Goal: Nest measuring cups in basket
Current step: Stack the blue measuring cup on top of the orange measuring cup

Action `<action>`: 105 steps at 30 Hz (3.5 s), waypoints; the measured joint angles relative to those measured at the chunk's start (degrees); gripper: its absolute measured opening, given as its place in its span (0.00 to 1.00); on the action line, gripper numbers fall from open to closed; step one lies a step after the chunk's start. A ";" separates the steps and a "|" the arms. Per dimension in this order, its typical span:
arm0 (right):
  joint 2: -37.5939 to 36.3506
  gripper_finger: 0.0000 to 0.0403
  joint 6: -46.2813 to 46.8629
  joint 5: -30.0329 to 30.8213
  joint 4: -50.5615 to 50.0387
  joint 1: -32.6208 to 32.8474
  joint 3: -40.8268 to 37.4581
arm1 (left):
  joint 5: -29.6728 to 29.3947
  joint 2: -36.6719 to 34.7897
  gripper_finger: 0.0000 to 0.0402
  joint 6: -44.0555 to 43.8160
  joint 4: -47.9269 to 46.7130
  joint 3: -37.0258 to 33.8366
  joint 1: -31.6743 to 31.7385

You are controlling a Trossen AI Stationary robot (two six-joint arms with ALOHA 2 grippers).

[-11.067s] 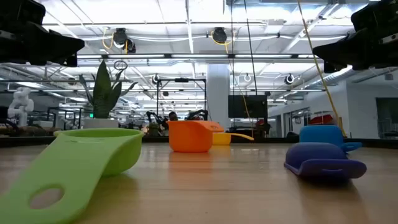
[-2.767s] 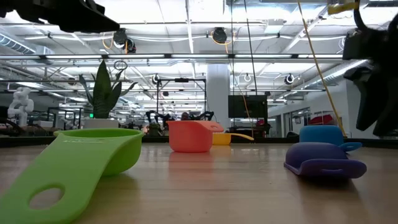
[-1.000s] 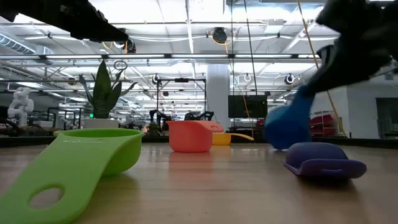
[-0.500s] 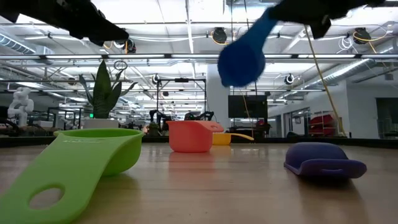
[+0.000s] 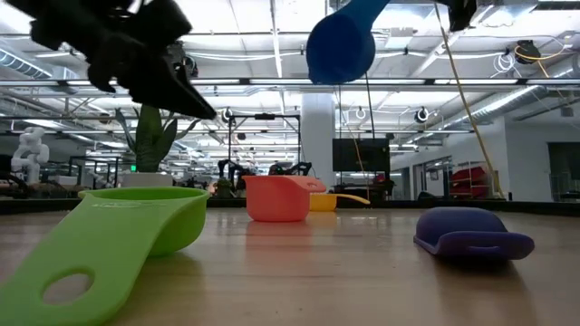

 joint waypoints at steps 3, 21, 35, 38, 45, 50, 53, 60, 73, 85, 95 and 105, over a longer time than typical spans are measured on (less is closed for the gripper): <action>-1.56 0.00 -1.22 0.00 -1.35 -0.02 0.00 | -0.02 5.49 0.39 1.22 -3.78 5.19 -0.02; -17.07 0.00 -2.76 -0.08 -19.15 0.81 0.00 | -0.06 26.32 0.61 8.18 -19.19 24.70 0.82; -25.46 0.00 -11.11 -0.11 -24.65 1.09 0.00 | -0.03 31.59 0.39 12.19 -15.32 25.16 2.90; -26.88 0.00 -13.01 -0.11 -25.37 1.09 0.00 | 1.00 31.59 0.27 12.44 -15.25 25.16 4.08; -30.08 0.00 -16.69 -0.11 -26.01 1.09 0.00 | 4.79 31.57 0.03 10.88 -16.51 25.14 6.05; -31.66 0.00 -17.64 -0.11 -27.15 1.09 0.00 | 4.67 31.57 0.08 4.95 -16.86 25.58 7.07; -31.75 0.00 -17.73 -0.09 -27.15 0.99 0.00 | 5.12 31.57 0.08 -1.56 -19.20 27.55 8.09; -31.75 0.00 -17.73 -0.06 -27.15 0.94 0.00 | 5.37 31.55 0.05 -12.90 -21.12 32.39 9.32; -31.73 0.00 -14.55 -0.11 -26.18 0.94 -1.27 | 1.90 31.52 0.09 -20.07 -18.41 30.17 8.22; -29.96 0.00 -10.77 -0.11 -26.24 0.96 -1.27 | 1.51 31.52 0.17 -20.88 -18.26 29.16 7.50; -27.37 0.00 -9.55 -0.30 -22.70 0.96 -1.29 | 2.28 28.26 0.41 -21.12 -18.44 29.23 7.54; -19.86 0.00 -8.89 -0.99 -12.37 -0.51 -1.29 | -2.63 16.20 0.42 -11.18 -21.02 29.16 7.38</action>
